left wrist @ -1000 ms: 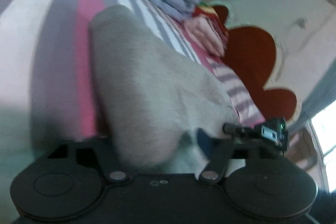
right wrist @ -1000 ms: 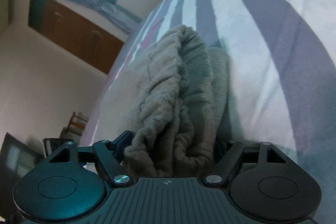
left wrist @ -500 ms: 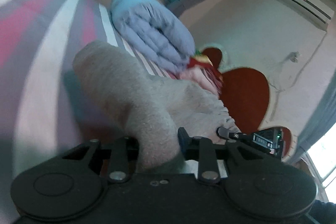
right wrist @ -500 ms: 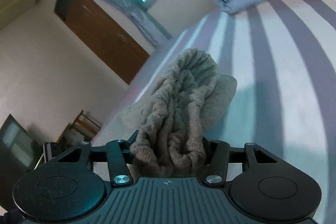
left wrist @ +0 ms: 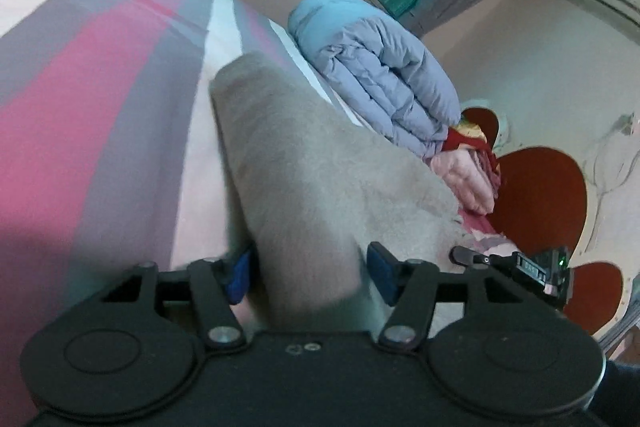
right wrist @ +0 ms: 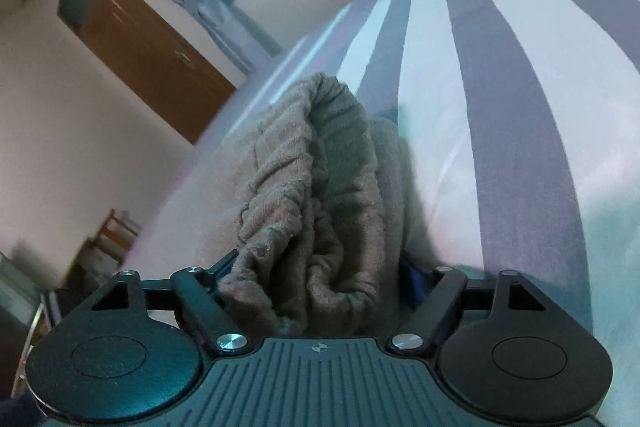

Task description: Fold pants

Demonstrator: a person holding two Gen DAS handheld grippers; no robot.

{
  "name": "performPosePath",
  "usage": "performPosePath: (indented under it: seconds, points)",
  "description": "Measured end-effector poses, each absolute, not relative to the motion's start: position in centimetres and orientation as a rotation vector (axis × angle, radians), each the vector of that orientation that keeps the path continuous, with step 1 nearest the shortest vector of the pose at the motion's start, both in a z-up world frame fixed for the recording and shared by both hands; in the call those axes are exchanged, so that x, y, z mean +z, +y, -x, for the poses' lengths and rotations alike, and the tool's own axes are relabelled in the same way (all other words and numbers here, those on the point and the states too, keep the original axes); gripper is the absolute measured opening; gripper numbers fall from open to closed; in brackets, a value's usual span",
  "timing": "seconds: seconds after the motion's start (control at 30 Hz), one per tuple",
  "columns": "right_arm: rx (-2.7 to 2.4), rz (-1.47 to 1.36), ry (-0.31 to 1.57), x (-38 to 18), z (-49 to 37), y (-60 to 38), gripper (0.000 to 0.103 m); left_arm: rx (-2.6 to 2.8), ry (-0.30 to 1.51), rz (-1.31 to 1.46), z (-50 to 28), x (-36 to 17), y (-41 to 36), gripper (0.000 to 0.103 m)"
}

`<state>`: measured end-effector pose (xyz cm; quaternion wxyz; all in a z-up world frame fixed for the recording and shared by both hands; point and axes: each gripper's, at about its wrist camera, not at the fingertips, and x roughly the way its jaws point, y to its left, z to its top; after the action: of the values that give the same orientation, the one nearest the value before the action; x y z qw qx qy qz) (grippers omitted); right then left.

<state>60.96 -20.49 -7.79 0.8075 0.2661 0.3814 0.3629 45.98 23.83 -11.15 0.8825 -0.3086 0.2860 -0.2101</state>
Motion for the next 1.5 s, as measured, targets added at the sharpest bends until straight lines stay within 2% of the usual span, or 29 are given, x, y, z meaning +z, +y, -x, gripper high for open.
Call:
performPosePath:
  seconds: [0.03, 0.13, 0.17, 0.2, 0.37, 0.47, 0.53, 0.67, 0.73, 0.9, 1.27, 1.5]
  points:
    - [0.780, -0.599, 0.820, -7.8, -60.6, -21.3, 0.078, -0.440, 0.591, 0.639, -45.1, -11.0, 24.2, 0.064]
    - [0.807, -0.705, 0.817, -8.4, -58.1, -25.1, 0.079, -0.399, 0.568, 0.570, -39.8, -10.4, 24.1, 0.083]
    - [0.811, -0.708, 0.816, -8.5, -56.8, -26.3, 0.079, -0.373, 0.563, 0.545, -37.9, -10.1, 23.7, 0.093]
    - [0.811, -0.683, 0.808, -8.4, -55.0, -27.4, 0.079, -0.357, 0.566, 0.522, -37.0, -9.7, 23.8, 0.097]
    - [0.754, -0.527, 0.760, -7.9, -44.2, -30.8, 0.080, -0.200, 0.510, 0.467, -28.6, -8.7, 22.4, 0.097]
    - [0.686, -0.432, 0.716, -7.5, -37.3, -31.2, 0.084, -0.079, 0.475, 0.529, -24.8, -8.6, 22.2, 0.097]
    - [0.644, -0.394, 0.706, -7.3, -34.2, -31.0, 0.103, -0.029, 0.458, 0.560, -22.6, -8.8, 21.9, 0.097]
    - [0.551, -0.276, 0.694, -6.3, -28.8, -29.3, 0.103, 0.058, 0.496, 0.518, -20.2, -7.1, 21.1, 0.097]
    - [0.470, -0.199, 0.623, -4.0, -26.9, -28.1, 0.103, 0.067, 0.443, 0.466, -18.1, -5.0, 20.0, 0.097]
    - [0.387, -0.260, 0.460, -0.2, -19.9, -28.6, 0.103, 0.029, 0.310, 0.371, -12.4, -1.3, 15.1, 0.097]
    - [0.411, -0.170, 0.276, 2.3, -8.7, -24.7, 0.103, 0.011, 0.205, 0.167, -4.5, 0.7, 6.5, 0.097]
    - [0.478, -0.073, 0.224, 2.8, -5.3, -21.3, 0.103, 0.041, 0.168, 0.169, -2.7, 0.9, 5.5, 0.097]
